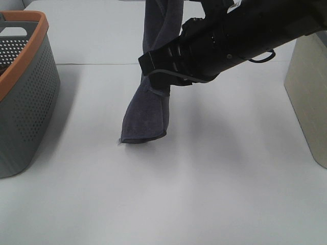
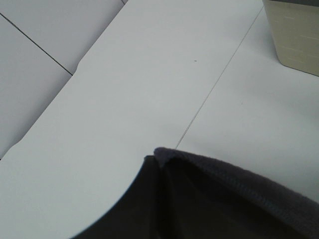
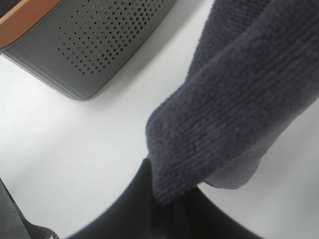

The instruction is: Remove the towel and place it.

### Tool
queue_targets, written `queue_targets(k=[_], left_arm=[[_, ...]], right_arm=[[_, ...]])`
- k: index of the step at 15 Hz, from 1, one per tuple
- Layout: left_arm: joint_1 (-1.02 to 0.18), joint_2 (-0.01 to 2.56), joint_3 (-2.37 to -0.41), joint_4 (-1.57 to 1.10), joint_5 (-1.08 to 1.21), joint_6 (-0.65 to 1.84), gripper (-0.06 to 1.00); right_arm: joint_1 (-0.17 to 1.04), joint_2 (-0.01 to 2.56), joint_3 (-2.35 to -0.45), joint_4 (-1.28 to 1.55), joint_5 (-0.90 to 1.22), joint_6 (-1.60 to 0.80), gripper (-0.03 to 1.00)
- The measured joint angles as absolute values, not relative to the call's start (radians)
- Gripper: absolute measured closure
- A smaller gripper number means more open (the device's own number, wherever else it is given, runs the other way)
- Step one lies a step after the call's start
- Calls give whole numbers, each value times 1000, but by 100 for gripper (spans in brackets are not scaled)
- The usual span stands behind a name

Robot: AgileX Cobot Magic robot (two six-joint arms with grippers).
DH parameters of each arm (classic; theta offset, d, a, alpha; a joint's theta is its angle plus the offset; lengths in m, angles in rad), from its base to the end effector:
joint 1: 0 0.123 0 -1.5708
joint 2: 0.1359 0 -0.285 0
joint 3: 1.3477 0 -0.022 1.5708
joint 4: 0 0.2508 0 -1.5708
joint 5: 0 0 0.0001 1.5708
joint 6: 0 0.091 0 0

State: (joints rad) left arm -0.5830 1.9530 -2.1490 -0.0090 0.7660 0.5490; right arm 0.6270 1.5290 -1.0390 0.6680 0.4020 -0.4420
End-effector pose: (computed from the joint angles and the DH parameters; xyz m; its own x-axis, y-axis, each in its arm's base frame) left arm 0.3807 -0.2517 0.4195 -0.0453 0.6483 -0.7600 0.6755 0.5804 0.4548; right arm 0.2560 0.2128 0.2701 -0.6602 -0.2567 -0.7059 -0.6045 0.7395 0.2964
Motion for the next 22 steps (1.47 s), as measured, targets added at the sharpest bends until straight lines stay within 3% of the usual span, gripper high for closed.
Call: queue_targets(k=[12, 15, 22], left_arm=[[-583, 1953, -2149, -13, 766, 549, 94], [-583, 1953, -2149, -26, 768, 549, 94], [-583, 1953, -2149, -37, 768, 549, 94]], right_arm=[[627, 1529, -1039, 622, 436, -371, 95], [627, 1529, -1039, 615, 440, -357, 88], [627, 1529, -1039, 583, 462, -320, 86]])
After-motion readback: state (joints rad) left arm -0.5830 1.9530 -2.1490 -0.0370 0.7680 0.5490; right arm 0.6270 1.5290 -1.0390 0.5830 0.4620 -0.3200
